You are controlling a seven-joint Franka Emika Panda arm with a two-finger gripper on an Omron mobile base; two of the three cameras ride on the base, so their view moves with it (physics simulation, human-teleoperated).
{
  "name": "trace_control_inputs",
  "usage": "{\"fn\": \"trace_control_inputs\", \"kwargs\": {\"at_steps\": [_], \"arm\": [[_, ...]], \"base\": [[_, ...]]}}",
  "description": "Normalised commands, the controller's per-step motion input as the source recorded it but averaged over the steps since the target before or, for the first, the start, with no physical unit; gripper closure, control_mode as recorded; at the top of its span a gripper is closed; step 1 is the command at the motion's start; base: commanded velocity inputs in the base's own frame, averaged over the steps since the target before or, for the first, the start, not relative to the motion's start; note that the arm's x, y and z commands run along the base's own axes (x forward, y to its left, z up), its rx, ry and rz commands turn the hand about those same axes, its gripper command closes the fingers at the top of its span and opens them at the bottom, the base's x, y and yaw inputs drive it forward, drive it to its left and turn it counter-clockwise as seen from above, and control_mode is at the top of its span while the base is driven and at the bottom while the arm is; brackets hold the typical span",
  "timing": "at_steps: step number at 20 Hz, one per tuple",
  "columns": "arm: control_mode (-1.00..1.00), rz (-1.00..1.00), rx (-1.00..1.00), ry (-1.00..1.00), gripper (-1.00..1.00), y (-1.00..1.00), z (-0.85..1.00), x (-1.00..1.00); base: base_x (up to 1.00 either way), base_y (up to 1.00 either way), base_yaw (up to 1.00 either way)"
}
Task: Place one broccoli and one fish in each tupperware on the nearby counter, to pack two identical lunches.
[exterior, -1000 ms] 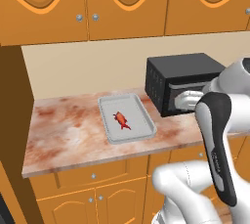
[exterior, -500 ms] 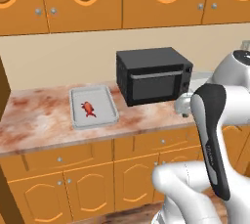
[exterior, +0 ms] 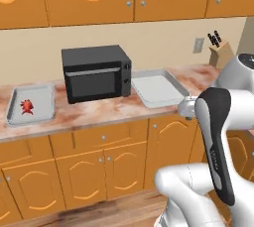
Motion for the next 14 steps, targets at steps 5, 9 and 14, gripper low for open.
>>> {"fn": "trace_control_inputs", "kwargs": {"at_steps": [5, 9, 14], "arm": [[1.0, 0.0, 0.0, 0.0, -1.0, 0.0, 0.0, 0.0], [1.0, 0.0, 0.0, 0.0, -1.0, 0.0, 0.0, 0.0], [1.0, 0.0, 0.0, 0.0, -1.0, 0.0, 0.0, 0.0]], "base": [[-1.0, -0.28, 0.0], [-1.0, 0.07, 0.0], [-1.0, 0.19, 0.0]]}}
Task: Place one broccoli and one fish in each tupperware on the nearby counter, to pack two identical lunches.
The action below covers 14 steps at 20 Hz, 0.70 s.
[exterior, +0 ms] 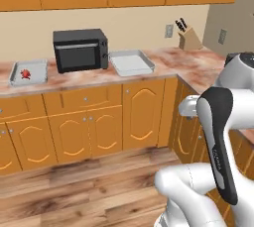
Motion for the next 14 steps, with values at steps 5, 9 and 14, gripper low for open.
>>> {"fn": "trace_control_inputs", "kwargs": {"at_steps": [5, 9, 14], "arm": [[1.0, 0.0, 0.0, 0.0, -1.0, 0.0, 0.0, 0.0], [1.0, 0.0, 0.0, 0.0, -1.0, 0.0, 0.0, 0.0], [1.0, 0.0, 0.0, 0.0, -1.0, 0.0, 0.0, 0.0]], "base": [[-1.0, 0.14, 0.0], [-1.0, 0.13, 0.0], [-1.0, 0.1, 0.0]]}}
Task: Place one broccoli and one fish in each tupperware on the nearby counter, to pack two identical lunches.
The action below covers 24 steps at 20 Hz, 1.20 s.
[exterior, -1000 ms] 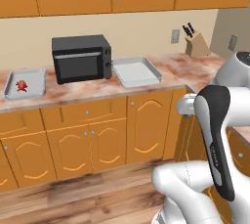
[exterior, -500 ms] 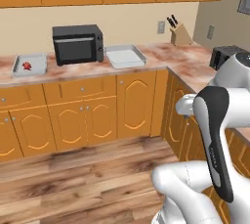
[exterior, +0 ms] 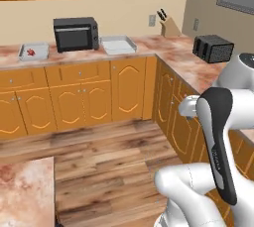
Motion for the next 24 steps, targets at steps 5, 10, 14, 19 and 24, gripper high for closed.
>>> {"fn": "trace_control_inputs", "kwargs": {"at_steps": [5, 10, 14, 19, 24], "arm": [[1.0, 0.0, 0.0, 0.0, -1.0, 0.0, 0.0, 0.0], [1.0, 0.0, 0.0, 0.0, -1.0, 0.0, 0.0, 0.0], [1.0, 0.0, 0.0, 0.0, -1.0, 0.0, 0.0, 0.0], [1.0, 0.0, 0.0, 0.0, -1.0, 0.0, 0.0, 0.0], [1.0, 0.0, 0.0, 0.0, -1.0, 0.0, 0.0, 0.0]], "base": [[-1.0, 0.14, 0.0], [-1.0, 0.16, 0.0], [-1.0, 0.2, 0.0], [-1.0, 0.28, 0.0], [-1.0, 0.46, 0.0]]}}
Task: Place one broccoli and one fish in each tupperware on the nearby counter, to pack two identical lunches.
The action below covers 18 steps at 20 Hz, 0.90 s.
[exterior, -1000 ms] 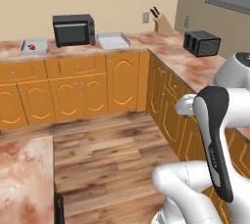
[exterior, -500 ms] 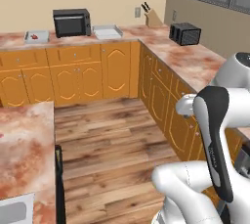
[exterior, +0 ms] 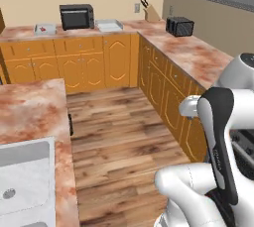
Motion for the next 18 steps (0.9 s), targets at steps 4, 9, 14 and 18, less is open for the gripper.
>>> {"fn": "trace_control_inputs", "kwargs": {"at_steps": [4, 9, 14, 18], "arm": [[1.0, 0.0, 0.0, 0.0, -1.0, 0.0, 0.0, 0.0], [1.0, 0.0, 0.0, 0.0, -1.0, 0.0, 0.0, 0.0], [1.0, 0.0, 0.0, 0.0, -1.0, 0.0, 0.0, 0.0], [1.0, 0.0, 0.0, 0.0, -1.0, 0.0, 0.0, 0.0]], "base": [[-1.0, 0.54, 0.0], [-1.0, 0.42, 0.0], [-1.0, 0.16, 0.0], [-1.0, 0.0, 0.0]]}}
